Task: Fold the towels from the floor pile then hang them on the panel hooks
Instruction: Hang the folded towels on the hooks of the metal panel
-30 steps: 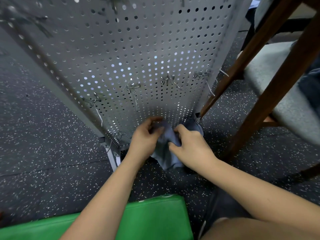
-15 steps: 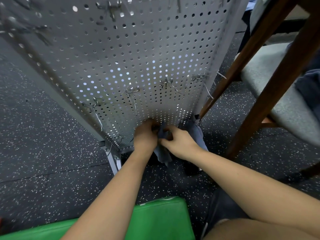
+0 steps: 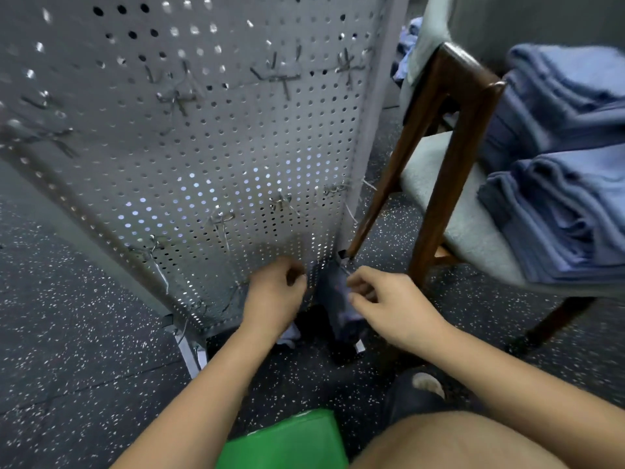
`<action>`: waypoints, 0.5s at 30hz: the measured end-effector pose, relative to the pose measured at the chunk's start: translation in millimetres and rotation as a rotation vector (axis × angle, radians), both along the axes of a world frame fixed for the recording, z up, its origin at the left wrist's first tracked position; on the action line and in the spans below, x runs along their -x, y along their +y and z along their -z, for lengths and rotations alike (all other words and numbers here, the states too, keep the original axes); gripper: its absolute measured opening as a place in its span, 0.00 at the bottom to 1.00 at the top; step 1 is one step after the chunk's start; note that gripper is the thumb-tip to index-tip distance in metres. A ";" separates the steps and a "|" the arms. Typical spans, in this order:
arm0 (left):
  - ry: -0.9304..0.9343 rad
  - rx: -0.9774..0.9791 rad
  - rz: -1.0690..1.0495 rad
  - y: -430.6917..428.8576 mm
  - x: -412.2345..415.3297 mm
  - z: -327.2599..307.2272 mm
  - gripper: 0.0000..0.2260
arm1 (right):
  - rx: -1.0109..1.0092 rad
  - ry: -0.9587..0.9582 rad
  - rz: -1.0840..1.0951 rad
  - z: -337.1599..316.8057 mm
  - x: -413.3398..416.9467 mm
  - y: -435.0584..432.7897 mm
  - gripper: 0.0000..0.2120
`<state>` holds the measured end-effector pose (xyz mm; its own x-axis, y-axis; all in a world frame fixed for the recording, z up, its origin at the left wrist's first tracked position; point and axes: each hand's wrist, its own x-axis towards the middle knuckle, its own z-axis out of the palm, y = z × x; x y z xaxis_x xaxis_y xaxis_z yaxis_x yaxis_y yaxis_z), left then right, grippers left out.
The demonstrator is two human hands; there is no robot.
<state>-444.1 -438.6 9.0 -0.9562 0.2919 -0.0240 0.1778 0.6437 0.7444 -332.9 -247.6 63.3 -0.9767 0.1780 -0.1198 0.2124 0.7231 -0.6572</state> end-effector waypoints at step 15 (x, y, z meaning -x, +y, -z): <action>0.302 -0.375 0.656 195.5 -85.8 -207.6 0.09 | -0.350 0.507 0.284 -187.7 -115.5 105.9 0.04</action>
<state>-358.3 -243.1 216.6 -0.5372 0.7324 0.4185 0.6598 0.0557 0.7494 -217.3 -141.7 251.0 -0.8068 0.3809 0.4516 0.1528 0.8730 -0.4632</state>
